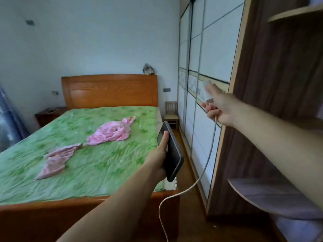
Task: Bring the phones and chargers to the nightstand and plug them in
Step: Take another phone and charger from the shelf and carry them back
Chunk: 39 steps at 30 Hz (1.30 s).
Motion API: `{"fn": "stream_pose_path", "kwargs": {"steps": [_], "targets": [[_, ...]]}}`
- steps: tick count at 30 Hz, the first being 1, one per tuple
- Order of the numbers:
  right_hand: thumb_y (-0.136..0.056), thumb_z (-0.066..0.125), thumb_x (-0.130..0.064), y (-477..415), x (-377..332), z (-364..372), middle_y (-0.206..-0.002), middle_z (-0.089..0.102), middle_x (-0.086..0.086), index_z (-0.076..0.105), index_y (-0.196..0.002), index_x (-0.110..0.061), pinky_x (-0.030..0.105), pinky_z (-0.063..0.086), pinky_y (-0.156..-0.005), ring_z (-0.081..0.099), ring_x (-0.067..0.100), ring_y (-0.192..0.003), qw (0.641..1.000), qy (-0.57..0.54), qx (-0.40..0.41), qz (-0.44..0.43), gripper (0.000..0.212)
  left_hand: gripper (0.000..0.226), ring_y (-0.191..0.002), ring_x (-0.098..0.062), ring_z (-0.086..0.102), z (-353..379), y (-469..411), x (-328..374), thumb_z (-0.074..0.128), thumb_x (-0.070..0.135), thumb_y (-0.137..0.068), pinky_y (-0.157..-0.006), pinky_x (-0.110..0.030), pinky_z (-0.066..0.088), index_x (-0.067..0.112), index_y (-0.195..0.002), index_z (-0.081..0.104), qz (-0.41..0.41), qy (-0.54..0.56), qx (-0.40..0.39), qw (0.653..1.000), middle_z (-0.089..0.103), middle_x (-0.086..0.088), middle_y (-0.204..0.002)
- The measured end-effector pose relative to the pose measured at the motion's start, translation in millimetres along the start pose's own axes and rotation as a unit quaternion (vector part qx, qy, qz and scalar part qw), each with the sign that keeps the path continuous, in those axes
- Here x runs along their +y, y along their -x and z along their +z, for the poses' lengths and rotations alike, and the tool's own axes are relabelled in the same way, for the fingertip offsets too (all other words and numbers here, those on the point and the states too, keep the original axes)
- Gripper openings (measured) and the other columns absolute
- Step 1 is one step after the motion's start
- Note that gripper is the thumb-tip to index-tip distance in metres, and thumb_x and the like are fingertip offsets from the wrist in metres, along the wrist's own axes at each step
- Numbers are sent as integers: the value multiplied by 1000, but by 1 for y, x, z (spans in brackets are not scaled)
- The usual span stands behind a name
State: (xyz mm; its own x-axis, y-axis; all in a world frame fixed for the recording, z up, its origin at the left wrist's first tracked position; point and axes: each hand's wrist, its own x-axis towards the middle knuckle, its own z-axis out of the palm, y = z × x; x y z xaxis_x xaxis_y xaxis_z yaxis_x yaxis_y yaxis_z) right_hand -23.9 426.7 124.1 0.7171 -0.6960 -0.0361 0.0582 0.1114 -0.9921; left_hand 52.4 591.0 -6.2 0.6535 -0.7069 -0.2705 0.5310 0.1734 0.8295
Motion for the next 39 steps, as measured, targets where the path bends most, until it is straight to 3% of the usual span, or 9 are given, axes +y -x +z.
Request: {"fn": "stream_pose_path", "kwargs": {"steps": [5, 10, 15, 18, 24, 27, 32, 35, 39], "targets": [[-90, 61, -40, 52, 29, 133, -77, 43, 5, 52, -91, -18, 13, 22, -30, 32, 6, -42, 994, -12, -105, 38, 24, 33, -46, -23, 68, -125, 83, 39, 69, 34, -83, -37, -27, 51, 2, -80, 68, 40, 94, 103, 989, 70, -11, -57], [-93, 58, -38, 94, 54, 273, -73, 41, 5, 48, -88, -11, 14, 23, -28, 31, 3, -30, 980, -31, -190, 51, 29, 42, -47, -23, 68, -243, 159, 71, 61, 37, -90, -41, -32, 55, 5, -67, 71, 89, 151, 147, 974, 69, -11, -56], [-93, 58, -38, 140, 74, 439, -74, 44, 5, 48, -91, -8, 15, 28, -31, 35, 6, -42, 966, -31, -254, 47, 31, 56, -80, -32, 67, -373, 243, 102, 49, 53, -92, -78, -43, 55, 5, -117, 64, 152, 214, 163, 951, 69, -18, -98], [-92, 58, -37, 171, 85, 543, -71, 42, 4, 48, -89, -10, 15, 28, -32, 33, 5, -39, 960, -37, -276, 42, 29, 60, -83, -35, 69, -449, 282, 124, 56, 56, -85, -76, -46, 57, 6, -116, 66, 184, 236, 147, 943, 72, -19, -99], [-88, 60, -32, 218, 95, 713, -67, 39, 2, 49, -87, -11, 16, 28, -34, 31, 7, -43, 942, -33, -330, 50, 24, 79, -126, -42, 51, -566, 345, 175, 44, 68, -87, -101, -57, 40, 4, -131, 58, 259, 223, -2, 940, 59, -22, -132], [-91, 56, -32, 229, 105, 781, -65, 36, 1, 44, -78, -16, 16, 26, -33, 28, 8, -47, 931, -26, -361, 44, 24, 82, -97, -40, 64, -621, 354, 199, 55, 71, -77, -90, -58, 48, 3, -122, 60, 243, 253, 121, 929, 68, -21, -107], [-91, 57, -36, 230, 132, 899, -64, 36, 1, 44, -78, -14, 15, 28, -32, 29, 8, -49, 910, -24, -406, 78, 29, 80, -105, -37, 52, -720, 363, 234, 49, 70, -82, -114, -56, 23, 2, -122, 60, 232, 264, 208, 913, 57, -19, -114], [-88, 59, -41, 223, 150, 980, -67, 39, 1, 47, -86, -12, 15, 29, -31, 32, 8, -46, 896, -33, -430, 101, 31, 82, -94, -36, 59, -780, 367, 262, 47, 75, -80, -102, -56, 38, 0, -102, 71, 237, 248, 226, 912, 64, -20, -102], [-86, 64, -39, 218, 170, 1088, -66, 45, 5, 52, -85, -7, 15, 34, -35, 36, 9, -42, 865, -68, -475, 143, 34, 78, -94, -36, 60, -858, 370, 312, 57, 71, -72, -96, -58, 45, 5, -113, 68, 267, 236, 298, 885, 62, -21, -107]]}}
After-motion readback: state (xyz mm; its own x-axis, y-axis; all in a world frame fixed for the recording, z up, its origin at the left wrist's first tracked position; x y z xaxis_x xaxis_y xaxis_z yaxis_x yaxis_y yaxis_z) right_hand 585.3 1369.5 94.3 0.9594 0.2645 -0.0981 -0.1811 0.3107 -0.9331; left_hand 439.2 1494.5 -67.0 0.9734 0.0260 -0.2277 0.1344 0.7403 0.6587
